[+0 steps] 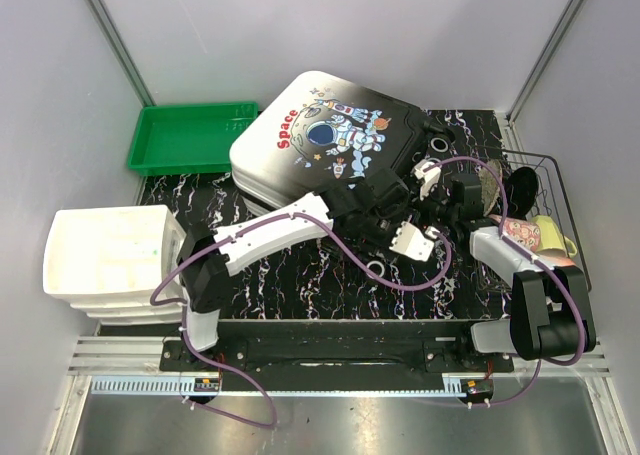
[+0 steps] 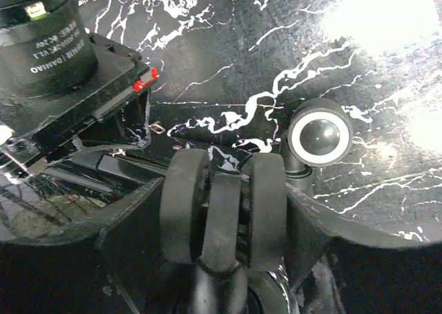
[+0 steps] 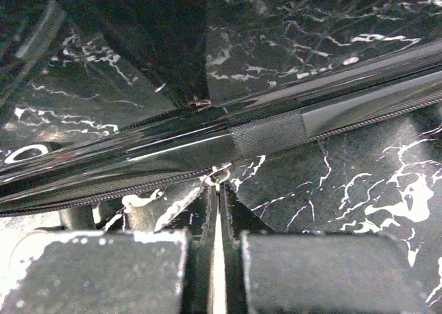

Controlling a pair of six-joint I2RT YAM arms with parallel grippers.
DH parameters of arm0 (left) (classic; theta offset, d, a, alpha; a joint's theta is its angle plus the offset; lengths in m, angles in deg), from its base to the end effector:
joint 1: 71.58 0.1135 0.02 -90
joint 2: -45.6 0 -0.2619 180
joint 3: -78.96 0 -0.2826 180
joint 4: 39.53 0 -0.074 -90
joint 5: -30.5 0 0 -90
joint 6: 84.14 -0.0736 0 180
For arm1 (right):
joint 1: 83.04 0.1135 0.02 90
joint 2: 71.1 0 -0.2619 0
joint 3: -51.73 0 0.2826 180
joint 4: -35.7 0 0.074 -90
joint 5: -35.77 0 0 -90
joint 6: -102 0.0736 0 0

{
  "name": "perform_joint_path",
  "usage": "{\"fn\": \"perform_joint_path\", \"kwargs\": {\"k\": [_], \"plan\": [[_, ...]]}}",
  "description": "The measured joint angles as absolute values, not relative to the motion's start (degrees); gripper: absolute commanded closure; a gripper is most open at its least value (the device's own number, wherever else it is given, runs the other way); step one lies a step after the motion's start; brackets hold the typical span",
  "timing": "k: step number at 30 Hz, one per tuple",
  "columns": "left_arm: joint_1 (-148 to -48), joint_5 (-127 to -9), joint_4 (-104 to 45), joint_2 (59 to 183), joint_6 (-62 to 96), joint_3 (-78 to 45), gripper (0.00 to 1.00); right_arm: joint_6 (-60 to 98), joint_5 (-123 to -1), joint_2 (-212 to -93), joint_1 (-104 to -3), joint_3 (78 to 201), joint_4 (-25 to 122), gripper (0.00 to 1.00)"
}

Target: Open, take out, and arrange the luggage

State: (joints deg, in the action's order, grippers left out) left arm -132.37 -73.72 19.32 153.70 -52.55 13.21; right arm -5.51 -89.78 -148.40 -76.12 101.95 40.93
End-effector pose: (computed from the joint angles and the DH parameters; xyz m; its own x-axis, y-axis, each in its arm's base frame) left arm 0.2138 -0.4194 0.2771 0.5792 0.6560 -0.4839 0.8119 -0.4117 0.4138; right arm 0.3197 0.0819 0.1688 -0.3298 -0.2866 -0.8995 -0.7183 0.6944 0.0421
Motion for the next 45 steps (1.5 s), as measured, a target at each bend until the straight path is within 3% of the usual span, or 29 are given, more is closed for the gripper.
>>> {"fn": "perform_joint_path", "kwargs": {"k": [3, 4, 5, 13, 29, 37, 45], "plan": [[-132.46, -72.8, 22.82, 154.44, -52.88, 15.07, 0.62, -5.49, -88.14, -148.1, -76.06, 101.58, 39.99, 1.0], [-132.48, -72.71, 23.76, 154.59, -52.9, 15.92, 0.77, -5.49, -87.72, -147.83, -76.01, 101.36, 39.67, 1.0], [-132.48, -72.76, 24.65, 154.64, -53.12, 16.64, 0.83, -5.49, -87.22, -147.35, -75.93, 100.94, 39.12, 1.0], [-132.74, -73.08, 23.58, 151.23, -54.7, 11.25, 1.0, -5.73, -83.68, -142.35, -75.1, 94.1, 31.95, 1.0], [-130.71, -76.8, 30.14, 136.63, -59.16, -2.85, 1.0, -8.51, -78.57, -139.9, -79.29, 88.55, 21.0, 1.0], [-127.93, -79.4, 32.32, 128.74, -63.94, -10.17, 1.0, -9.19, -84.07, -140.23, -87.14, 86.41, 15.54, 1.0], [-125.01, -82.39, 32.46, 124.5, -68.9, -14.37, 1.0, -8.79, -92.01, -147.83, -91.45, 86.93, 6.2, 1.0]]}}
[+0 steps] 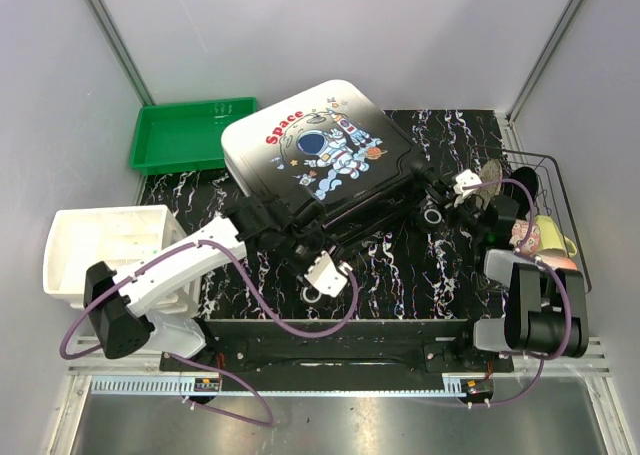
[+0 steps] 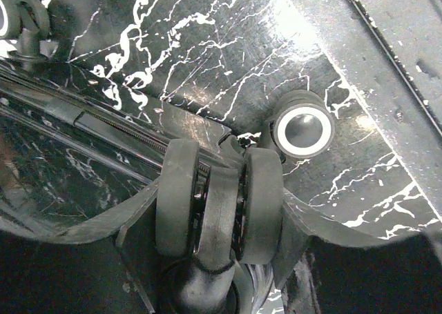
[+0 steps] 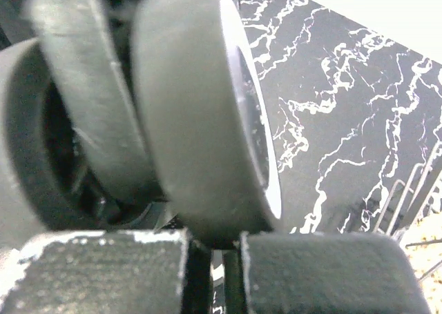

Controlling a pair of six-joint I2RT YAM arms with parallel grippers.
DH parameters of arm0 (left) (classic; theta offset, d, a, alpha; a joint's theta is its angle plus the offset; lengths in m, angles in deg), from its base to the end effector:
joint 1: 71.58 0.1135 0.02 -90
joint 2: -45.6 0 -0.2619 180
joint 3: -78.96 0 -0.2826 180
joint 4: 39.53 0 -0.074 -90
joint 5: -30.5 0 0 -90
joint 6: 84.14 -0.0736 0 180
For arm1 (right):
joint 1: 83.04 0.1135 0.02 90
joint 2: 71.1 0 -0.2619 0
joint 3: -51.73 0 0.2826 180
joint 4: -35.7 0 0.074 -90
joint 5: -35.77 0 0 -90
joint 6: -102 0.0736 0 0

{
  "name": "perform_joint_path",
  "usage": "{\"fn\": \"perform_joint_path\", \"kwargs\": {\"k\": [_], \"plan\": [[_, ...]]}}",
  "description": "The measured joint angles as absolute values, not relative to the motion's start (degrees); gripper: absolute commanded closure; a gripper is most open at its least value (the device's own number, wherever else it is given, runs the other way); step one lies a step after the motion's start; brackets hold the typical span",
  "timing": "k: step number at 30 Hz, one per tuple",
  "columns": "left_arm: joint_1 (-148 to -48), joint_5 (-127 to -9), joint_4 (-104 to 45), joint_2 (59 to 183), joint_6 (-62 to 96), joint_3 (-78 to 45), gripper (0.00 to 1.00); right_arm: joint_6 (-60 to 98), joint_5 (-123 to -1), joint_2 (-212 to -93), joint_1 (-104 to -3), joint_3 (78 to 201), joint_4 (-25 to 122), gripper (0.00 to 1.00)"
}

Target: Open, take out, and arrange the luggage

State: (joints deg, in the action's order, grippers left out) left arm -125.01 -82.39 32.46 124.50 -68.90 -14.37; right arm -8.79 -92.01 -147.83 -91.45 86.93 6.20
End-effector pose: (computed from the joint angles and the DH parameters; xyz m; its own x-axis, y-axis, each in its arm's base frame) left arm 0.1625 -0.2670 0.2810 0.6701 0.5886 -0.4523 0.7386 -0.5892 0.3276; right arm 0.3041 0.0006 0.1535 -0.0234 -0.2801 -0.9597 -0.5193 0.8237 -0.2278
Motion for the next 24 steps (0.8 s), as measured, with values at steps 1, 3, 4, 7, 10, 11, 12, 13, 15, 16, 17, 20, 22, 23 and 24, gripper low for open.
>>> {"fn": "perform_joint_path", "kwargs": {"k": [1, 3, 4, 7, 10, 11, 12, 13, 15, 16, 17, 20, 22, 23, 24], "plan": [[-124.74, -82.61, 32.06, 123.88, -69.45, -15.07, 1.0, -8.55, -93.56, -149.1, -92.08, 87.41, 5.07, 1.0], [-124.48, -82.9, 30.62, 122.55, -70.78, -16.64, 1.0, -8.2, -96.18, -150.94, -92.89, 88.66, 3.97, 1.0], [-124.42, -82.92, 29.81, 121.98, -71.18, -17.28, 1.0, -8.12, -97.58, -151.94, -93.26, 89.4, 3.6, 1.0], [-124.04, -82.88, 28.5, 120.74, -72.05, -18.55, 1.0, -6.94, -101.82, -154.98, -94.37, 91.91, 3.3, 1.0], [-123.76, -82.9, 27.63, 120.15, -72.64, -19.53, 1.0, -5.03, -106.41, -158.57, -95.49, 95.52, 3.89, 1.0], [-123.74, -82.9, 27.39, 119.93, -72.82, -19.75, 1.0, -4.29, -107.74, -159.61, -95.88, 96.7, 4.37, 1.0], [-123.69, -82.92, 27.34, 119.71, -72.99, -19.97, 1.0, -3.81, -109.01, -160.4, -96.21, 97.64, 4.67, 1.0], [-123.67, -82.92, 27.67, 119.4, -73.21, -20.29, 1.0, -3.24, -110.06, -161.1, -96.47, 98.58, 5.33, 1.0], [-123.67, -82.79, 29.51, 118.73, -74.17, -21.17, 1.0, -3.0, -111.26, -162.32, -96.21, 100.48, 6.79, 1.0], [-123.63, -82.66, 30.29, 118.42, -74.72, -21.47, 1.0, -3.04, -111.98, -162.89, -95.95, 101.4, 7.54, 1.0], [-123.43, -82.63, 30.77, 117.96, -75.35, -21.69, 1.0, -3.0, -113.08, -163.7, -95.93, 102.65, 8.48, 1.0], [-122.95, -82.02, 31.76, 117.02, -76.97, -22.2, 1.0, -2.87, -115.55, -166.19, -95.95, 105.82, 10.81, 1.0], [-122.6, -81.8, 31.78, 116.65, -77.95, -22.54, 1.0, -2.13, -117.86, -169.12, -95.95, 109.05, 11.86, 1.0], [-122.58, -81.8, 31.71, 116.56, -78.3, -22.65, 1.0, -1.21, -118.94, -170.61, -95.93, 110.43, 11.89, 1.0], [-122.58, -81.8, 31.67, 116.54, -78.48, -22.7, 1.0, -0.47, -119.74, -171.64, -95.93, 111.37, 11.8, 1.0]]}}
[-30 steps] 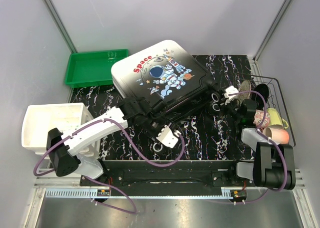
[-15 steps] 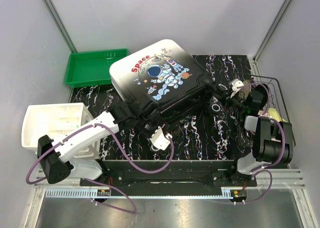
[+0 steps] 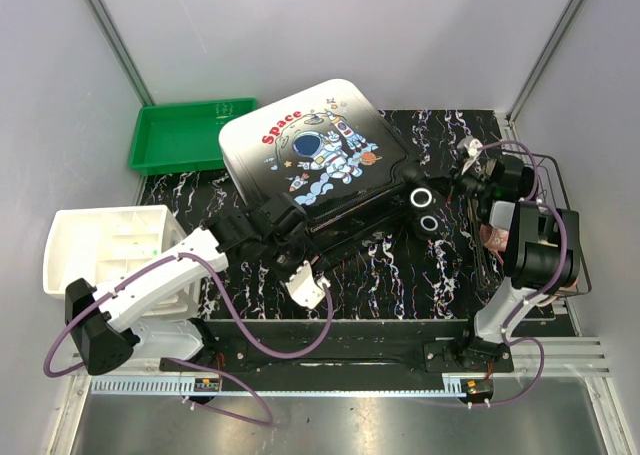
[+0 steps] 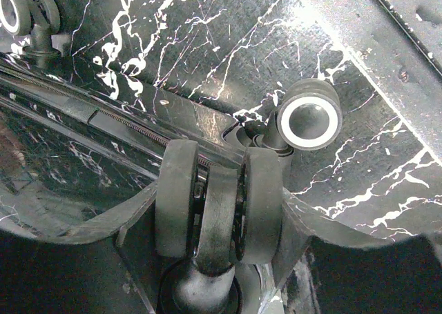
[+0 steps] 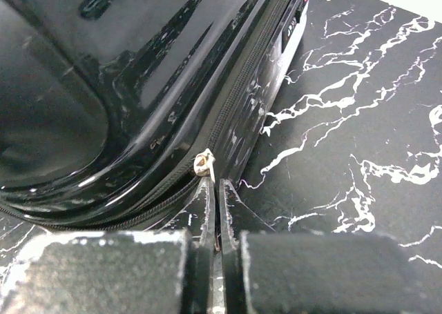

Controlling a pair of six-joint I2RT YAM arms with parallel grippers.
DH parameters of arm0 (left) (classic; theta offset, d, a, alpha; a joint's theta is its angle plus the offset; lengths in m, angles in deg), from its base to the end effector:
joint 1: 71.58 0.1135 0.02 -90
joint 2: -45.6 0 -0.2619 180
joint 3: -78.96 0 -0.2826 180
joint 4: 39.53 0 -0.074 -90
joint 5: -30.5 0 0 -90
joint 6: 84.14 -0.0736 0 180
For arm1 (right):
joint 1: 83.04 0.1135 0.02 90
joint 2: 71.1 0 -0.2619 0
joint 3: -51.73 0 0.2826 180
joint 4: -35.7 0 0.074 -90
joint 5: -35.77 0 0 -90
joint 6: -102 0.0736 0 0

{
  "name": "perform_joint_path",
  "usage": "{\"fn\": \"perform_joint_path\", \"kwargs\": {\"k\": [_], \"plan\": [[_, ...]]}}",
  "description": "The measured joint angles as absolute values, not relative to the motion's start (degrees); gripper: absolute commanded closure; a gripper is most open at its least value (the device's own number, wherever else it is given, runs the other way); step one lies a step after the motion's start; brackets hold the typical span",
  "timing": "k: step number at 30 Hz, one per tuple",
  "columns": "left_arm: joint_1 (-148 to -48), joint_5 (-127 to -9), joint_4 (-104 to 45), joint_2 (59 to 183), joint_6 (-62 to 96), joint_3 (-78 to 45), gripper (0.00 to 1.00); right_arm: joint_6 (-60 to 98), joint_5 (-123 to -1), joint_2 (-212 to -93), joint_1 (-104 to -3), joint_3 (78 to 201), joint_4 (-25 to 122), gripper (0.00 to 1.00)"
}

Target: Open, take out, and arrange the luggage

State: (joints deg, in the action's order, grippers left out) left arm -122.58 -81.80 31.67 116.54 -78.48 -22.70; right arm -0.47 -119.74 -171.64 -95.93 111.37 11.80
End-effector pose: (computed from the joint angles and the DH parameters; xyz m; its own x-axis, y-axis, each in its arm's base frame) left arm 0.1529 -0.2332 0.2699 0.7647 0.5186 -0.3824 0.6432 -0.6493 0.4058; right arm 0.3868 -0.0198 0.1554 -0.1151 -0.0655 -0.9912 -0.7996 0.5982 0.0533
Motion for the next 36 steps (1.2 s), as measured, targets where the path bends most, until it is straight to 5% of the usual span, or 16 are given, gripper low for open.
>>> {"fn": "perform_joint_path", "kwargs": {"k": [5, 8, 10, 13, 15, 17, 20, 25, 33, 36], "plan": [[-122.58, -81.8, 31.69, 116.45, -78.87, -22.81, 1.0, 1.87, -121.21, -175.85, -94.09, 116.81, 12.98, 1.0], [-122.56, -81.76, 32.0, 116.21, -78.98, -22.81, 0.93, 1.33, -120.99, -177.21, -92.43, 120.15, 16.63, 0.9], [-122.51, -81.67, 32.3, 116.06, -78.85, -22.81, 0.67, 0.04, -120.9, -177.82, -91.66, 122.62, 20.85, 0.78], [-122.51, -81.17, 33.02, 116.21, -76.95, -22.02, 0.37, -3.0, -120.47, -178.08, -91.27, 126.71, 28.52, 0.64], [-122.47, -80.51, 35.08, 117.04, -73.78, -19.99, 0.26, -5.89, -119.26, -178.08, -91.36, 130.51, 34.46, 0.53], [-121.31, -80.08, 37.96, 118.7, -67.64, -16.67, 0.01, -8.03, -117.58, -177.82, -91.75, 134.43, 40.52, 0.4], [-118.43, -82.61, 42.12, 120.15, -57.06, -10.37, 0.01, -9.58, -114.61, -176.79, -92.8, 138.62, 47.97, 0.25], [-108.53, -82.02, 38.34, 118.75, -39.33, -0.91, 0.01, -8.81, -109.03, -175.37, -94.24, 145.64, 58.18, 0.15], [-83.3, -83.18, 24.92, 118.75, -6.17, 1.48, 0.01, 0.54, -102.21, -179.05, -90.99, 160.96, 69.24, 0.18], [-76.29, -83.12, 22.07, 121.33, 4.84, 0.78, 0.01, 3.75, -99.96, -182.21, -87.86, 163.93, 71.55, 0.3]]}}
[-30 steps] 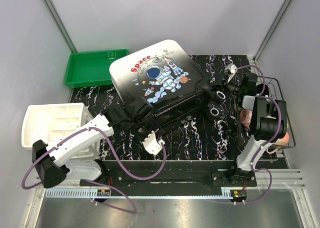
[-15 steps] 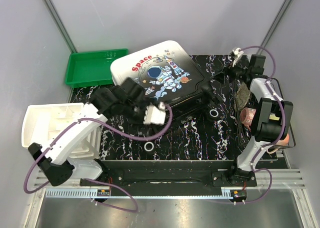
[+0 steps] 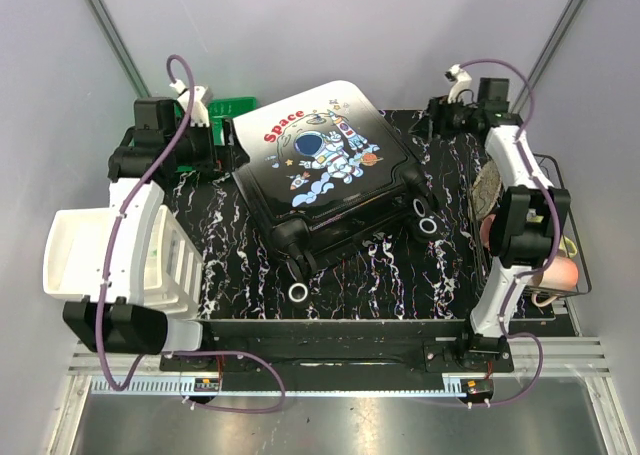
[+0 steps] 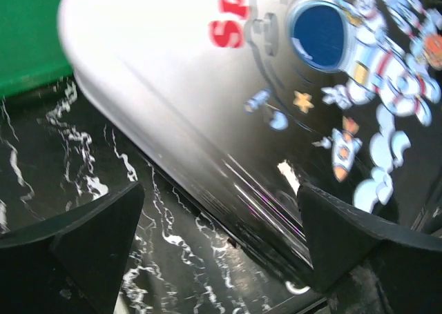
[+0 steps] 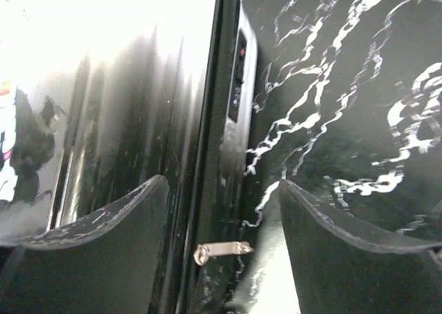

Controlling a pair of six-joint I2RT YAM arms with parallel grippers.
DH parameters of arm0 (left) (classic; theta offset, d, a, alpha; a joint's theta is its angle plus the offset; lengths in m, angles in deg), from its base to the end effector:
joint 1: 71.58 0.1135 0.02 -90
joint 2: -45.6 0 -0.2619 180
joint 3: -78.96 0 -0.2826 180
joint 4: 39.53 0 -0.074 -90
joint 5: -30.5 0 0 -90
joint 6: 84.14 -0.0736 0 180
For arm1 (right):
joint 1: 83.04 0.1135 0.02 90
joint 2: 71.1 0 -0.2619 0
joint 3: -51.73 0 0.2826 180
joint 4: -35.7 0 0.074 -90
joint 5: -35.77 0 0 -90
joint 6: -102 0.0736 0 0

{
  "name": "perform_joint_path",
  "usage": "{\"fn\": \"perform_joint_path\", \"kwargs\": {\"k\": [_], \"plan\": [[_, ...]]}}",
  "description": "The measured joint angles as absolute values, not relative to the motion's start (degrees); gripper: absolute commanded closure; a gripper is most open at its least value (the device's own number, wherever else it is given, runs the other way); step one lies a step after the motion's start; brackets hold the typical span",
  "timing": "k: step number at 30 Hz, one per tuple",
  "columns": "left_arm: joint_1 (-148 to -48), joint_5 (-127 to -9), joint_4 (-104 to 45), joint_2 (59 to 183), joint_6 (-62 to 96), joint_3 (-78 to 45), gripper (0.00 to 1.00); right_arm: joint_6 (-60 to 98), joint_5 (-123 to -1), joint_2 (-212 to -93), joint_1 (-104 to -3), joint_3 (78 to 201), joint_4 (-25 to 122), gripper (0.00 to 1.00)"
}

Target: Open, take out, and arrange the luggage

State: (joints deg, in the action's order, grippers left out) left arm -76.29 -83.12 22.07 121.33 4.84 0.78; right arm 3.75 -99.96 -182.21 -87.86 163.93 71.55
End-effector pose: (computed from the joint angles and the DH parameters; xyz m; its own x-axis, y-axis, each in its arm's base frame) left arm 0.3209 -0.0560 0.4095 -0.5717 0.0635 -0.8180 0.4105 0.8854 -0.2182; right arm 0.5025 0.0105 0.2917 -0.4865 -0.0595 -0.8716 -0.6036 0.7442 0.2861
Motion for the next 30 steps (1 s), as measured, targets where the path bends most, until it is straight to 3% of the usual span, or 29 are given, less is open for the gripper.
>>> {"fn": "perform_joint_path", "kwargs": {"k": [2, 8, 17, 25, 30], "plan": [[-73.27, -83.86, 20.33, 123.4, 10.94, -0.53, 0.01, 5.55, -98.87, -184.66, -86.31, 164.72, 72.78, 0.4], [-69.73, -90.7, 12.0, 126.9, 22.74, -9.96, 0.01, 7.77, -99.74, -189.06, -85.0, 161.99, 76.1, 0.52], [-73.1, -96.82, 4.5, 130.55, 25.43, -13.02, 0.01, 4.71, -105.67, -180.84, -87.34, 146.16, 73.76, 0.54], [-82.67, -91.4, 3.28, 138.68, 18.17, -4.45, 0.01, -4.03, -102.21, -169.47, -92.78, 136.63, 83.93, 0.56], [-82.84, -91.81, 12.0, 149.81, 13.78, 11.6, 0.01, -6.8, -100.64, -163.99, -92.91, 131.72, 85.48, 0.55]]}}
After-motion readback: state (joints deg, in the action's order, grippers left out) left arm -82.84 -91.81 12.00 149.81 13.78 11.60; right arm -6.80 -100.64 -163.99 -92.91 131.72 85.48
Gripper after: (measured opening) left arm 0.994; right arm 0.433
